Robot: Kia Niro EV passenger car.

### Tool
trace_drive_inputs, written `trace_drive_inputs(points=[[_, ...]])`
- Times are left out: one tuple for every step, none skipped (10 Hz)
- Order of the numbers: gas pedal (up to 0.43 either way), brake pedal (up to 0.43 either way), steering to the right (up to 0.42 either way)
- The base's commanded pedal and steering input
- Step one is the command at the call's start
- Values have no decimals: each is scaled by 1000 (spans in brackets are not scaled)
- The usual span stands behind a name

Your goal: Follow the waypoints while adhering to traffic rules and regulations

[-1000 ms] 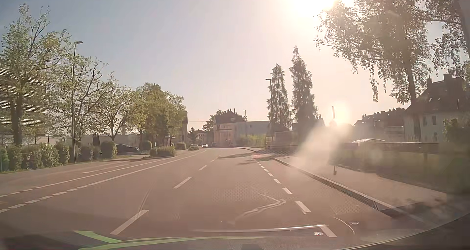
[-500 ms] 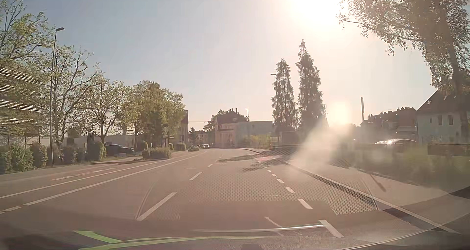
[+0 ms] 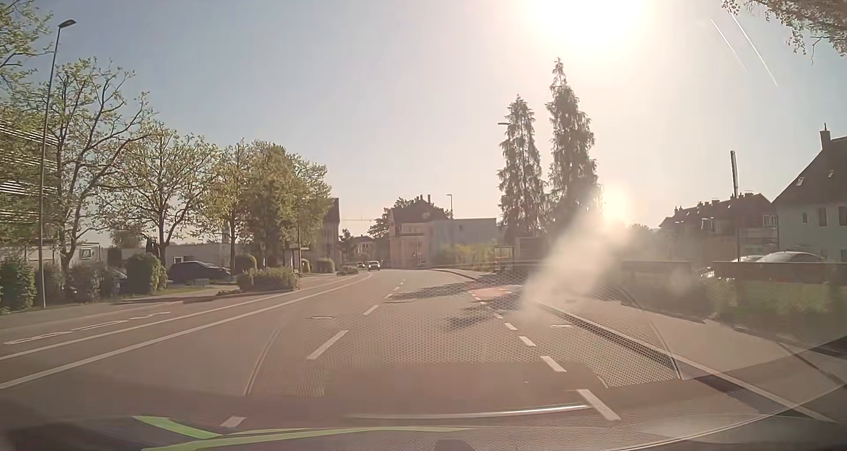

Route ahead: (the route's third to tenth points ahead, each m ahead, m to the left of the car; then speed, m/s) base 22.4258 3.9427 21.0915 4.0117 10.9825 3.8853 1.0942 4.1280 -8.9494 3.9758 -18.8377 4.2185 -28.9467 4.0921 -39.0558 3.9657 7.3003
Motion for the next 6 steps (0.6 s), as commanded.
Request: trace_drive_inputs(points=[[0,146,-5],[0,152,-5],[0,152,-5],[0,152,-5],[0,165,-5],[0,165,-5]])
